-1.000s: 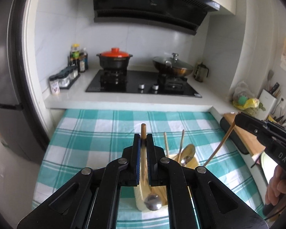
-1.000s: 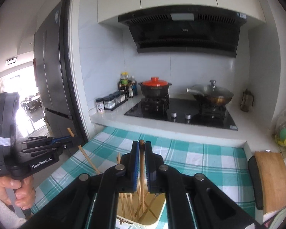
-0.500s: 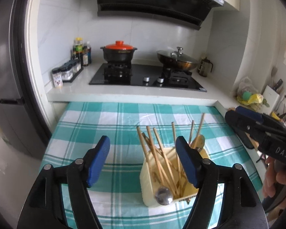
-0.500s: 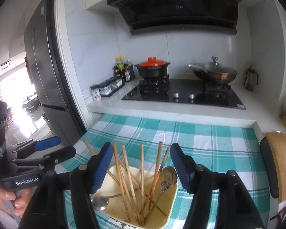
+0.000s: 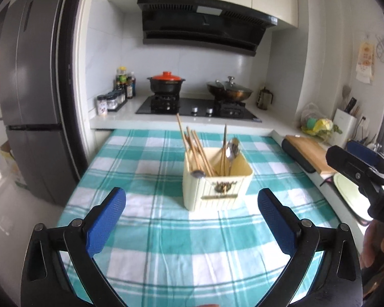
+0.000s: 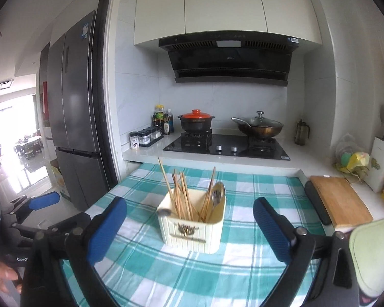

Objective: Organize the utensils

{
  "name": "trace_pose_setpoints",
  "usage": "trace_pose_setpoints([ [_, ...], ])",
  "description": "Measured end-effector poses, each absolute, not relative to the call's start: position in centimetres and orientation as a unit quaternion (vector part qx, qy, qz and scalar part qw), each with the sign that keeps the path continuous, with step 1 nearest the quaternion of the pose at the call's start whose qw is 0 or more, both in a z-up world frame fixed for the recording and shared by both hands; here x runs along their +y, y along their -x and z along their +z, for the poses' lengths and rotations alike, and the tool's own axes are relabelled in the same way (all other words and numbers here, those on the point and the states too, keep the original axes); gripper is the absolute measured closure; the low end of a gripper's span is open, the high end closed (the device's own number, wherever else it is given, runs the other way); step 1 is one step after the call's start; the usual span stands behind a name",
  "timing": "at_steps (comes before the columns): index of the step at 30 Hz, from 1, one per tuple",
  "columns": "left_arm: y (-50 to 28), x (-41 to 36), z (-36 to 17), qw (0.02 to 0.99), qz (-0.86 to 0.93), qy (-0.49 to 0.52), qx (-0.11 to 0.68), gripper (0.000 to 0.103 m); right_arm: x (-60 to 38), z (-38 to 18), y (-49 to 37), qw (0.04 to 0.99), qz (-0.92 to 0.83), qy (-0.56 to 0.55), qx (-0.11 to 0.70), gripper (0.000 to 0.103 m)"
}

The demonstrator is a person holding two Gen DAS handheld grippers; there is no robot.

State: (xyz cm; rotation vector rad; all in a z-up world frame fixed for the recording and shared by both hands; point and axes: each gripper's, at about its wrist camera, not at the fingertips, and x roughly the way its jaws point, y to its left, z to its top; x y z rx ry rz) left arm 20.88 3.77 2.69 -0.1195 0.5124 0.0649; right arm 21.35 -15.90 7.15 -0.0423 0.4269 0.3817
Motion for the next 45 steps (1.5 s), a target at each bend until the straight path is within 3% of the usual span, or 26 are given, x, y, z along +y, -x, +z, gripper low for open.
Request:
trace_pose_setpoints([
  [17, -16.3, 2.0, 1.8, 0.965, 0.081, 0.023, 0.248, 0.0, -16.6, 5.1, -16.2, 0.962, 0.151, 0.028, 0.225, 0.0],
  [45, -16.6, 2.8, 1.5, 0.963, 0.089, 0.026, 0.253, 0.0, -15.9, 4.6, -16.0, 0.959, 0.144, 0.031, 0.241, 0.0],
])
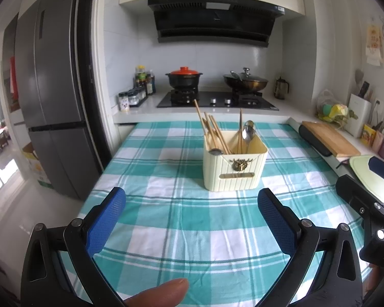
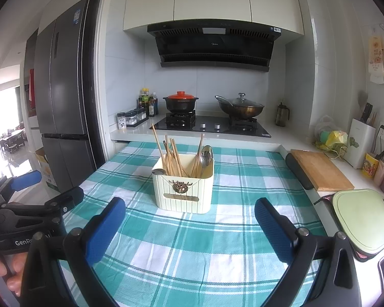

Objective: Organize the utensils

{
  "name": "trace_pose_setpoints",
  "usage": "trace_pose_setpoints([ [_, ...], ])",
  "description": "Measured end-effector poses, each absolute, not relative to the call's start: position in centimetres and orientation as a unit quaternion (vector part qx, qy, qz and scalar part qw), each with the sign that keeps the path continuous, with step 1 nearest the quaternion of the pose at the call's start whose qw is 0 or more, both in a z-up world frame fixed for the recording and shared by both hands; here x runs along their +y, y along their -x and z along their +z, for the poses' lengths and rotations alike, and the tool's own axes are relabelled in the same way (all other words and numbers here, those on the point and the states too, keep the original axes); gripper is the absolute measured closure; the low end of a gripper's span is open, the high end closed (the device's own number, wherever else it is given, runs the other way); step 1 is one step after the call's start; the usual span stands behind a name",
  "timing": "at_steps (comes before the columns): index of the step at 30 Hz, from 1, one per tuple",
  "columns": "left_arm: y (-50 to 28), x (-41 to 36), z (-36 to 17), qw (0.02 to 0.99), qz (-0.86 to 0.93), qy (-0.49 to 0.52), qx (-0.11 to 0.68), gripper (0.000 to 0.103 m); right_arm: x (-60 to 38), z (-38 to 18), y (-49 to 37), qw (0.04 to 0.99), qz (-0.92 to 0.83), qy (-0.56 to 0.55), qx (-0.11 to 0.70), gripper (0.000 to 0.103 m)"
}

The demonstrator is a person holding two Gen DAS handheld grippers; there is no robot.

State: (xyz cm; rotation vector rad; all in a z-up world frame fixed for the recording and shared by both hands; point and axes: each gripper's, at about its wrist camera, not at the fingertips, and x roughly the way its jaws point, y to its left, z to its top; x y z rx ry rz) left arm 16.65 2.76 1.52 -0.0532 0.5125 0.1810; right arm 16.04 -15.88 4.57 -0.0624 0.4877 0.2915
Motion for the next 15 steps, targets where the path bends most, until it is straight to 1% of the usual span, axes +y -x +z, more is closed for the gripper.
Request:
trace_pose_setpoints([
  [15, -16.65, 2.62, 1.45, 0.963, 0.088, 0.024, 0.252, 0.0, -15.73, 4.74, -15.85, 0.958, 0.147, 0.033, 0.243, 0.0],
])
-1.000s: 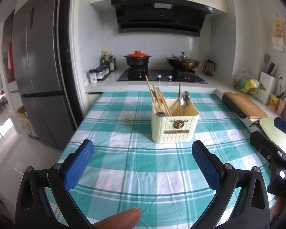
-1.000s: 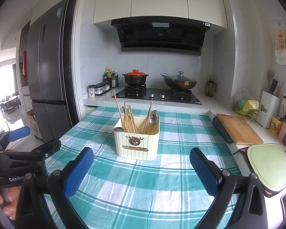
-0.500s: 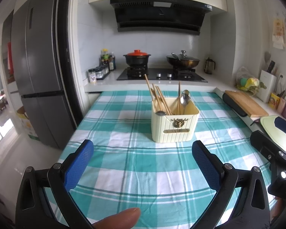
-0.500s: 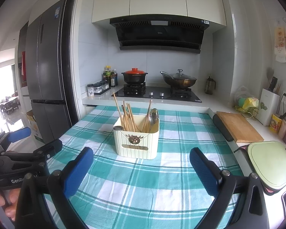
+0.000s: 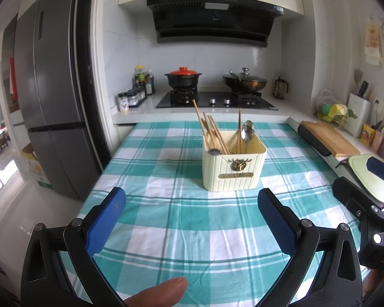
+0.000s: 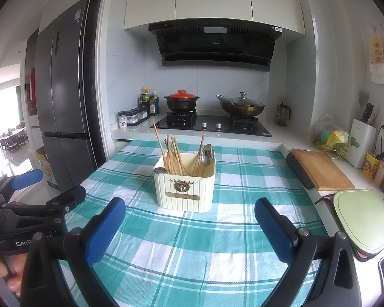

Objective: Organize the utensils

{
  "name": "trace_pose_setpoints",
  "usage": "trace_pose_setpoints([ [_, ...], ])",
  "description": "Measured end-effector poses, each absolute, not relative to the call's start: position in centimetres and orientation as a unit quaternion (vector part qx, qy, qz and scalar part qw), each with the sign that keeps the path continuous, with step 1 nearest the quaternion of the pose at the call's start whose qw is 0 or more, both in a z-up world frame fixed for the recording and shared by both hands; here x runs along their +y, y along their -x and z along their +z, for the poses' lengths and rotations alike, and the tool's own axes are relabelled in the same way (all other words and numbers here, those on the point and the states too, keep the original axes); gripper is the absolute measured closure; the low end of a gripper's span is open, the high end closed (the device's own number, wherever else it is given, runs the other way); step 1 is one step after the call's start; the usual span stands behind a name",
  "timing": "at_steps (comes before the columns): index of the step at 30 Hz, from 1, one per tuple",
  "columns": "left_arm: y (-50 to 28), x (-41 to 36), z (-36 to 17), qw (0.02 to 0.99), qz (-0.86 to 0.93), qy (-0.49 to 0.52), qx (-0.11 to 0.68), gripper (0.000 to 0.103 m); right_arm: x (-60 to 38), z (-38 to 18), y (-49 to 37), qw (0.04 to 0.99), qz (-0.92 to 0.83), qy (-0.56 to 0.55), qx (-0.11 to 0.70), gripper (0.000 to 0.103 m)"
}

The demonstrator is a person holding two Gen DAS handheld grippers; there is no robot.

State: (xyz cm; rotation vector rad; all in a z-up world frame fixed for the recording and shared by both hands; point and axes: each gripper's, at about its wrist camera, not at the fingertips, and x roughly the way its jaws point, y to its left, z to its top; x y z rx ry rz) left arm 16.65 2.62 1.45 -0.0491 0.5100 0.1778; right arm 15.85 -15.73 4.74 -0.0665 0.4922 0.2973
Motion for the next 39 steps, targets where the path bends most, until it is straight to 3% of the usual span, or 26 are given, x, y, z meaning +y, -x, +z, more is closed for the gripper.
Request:
trace_pose_setpoints([
  [39, -16.32, 2.15, 1.69, 0.964, 0.082, 0.025, 0.252, 0.0, -16.0, 4.95, -15.71, 0.96, 0.142, 0.034, 0.241, 0.0],
])
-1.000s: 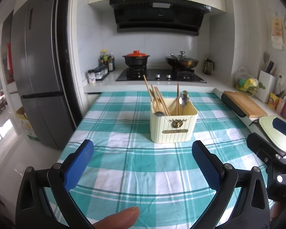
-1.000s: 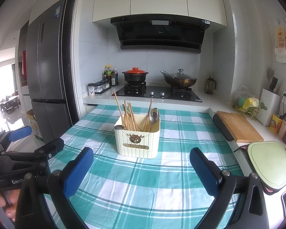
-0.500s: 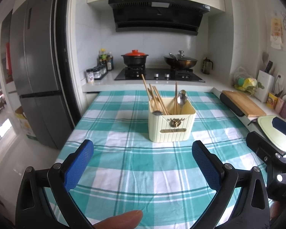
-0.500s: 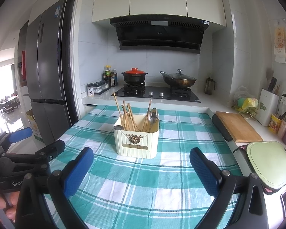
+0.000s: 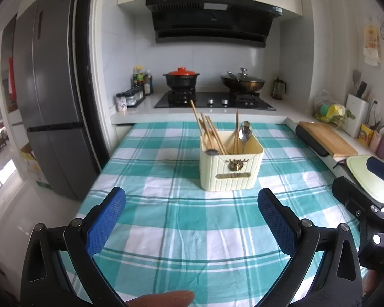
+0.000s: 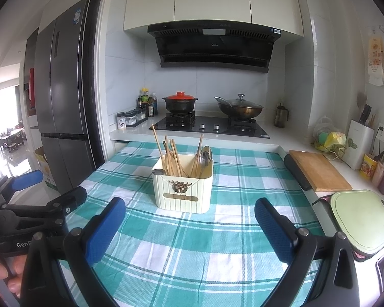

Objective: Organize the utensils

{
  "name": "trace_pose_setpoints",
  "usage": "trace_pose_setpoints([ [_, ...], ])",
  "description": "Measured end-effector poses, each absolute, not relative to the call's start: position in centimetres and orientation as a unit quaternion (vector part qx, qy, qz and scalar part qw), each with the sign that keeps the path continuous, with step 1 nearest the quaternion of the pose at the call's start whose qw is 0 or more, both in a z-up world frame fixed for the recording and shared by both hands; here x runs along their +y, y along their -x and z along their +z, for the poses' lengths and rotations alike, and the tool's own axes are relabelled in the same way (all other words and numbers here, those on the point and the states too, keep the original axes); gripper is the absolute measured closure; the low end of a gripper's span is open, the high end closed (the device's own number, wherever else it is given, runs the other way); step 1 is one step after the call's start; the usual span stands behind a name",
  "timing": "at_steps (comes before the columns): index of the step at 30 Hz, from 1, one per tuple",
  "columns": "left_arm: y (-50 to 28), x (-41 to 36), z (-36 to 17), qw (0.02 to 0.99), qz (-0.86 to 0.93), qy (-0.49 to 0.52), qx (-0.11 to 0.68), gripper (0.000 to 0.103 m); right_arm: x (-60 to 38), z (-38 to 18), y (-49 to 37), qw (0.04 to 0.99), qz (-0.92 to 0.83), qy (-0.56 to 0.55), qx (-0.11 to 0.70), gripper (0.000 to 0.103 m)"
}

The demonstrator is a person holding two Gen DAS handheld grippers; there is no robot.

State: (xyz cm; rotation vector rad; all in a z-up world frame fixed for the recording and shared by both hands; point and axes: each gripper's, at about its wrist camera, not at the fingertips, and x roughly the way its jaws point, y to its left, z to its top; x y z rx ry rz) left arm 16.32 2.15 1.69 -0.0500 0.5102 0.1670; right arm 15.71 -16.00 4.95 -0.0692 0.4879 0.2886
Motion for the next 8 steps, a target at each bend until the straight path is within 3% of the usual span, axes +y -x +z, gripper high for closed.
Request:
trace_pose_setpoints([
  [8, -16.21, 2.53, 1.3, 0.965, 0.066, 0.041, 0.25, 0.001, -16.17, 4.84, -15.95, 0.959, 0.14, 0.033, 0.245, 0.0],
])
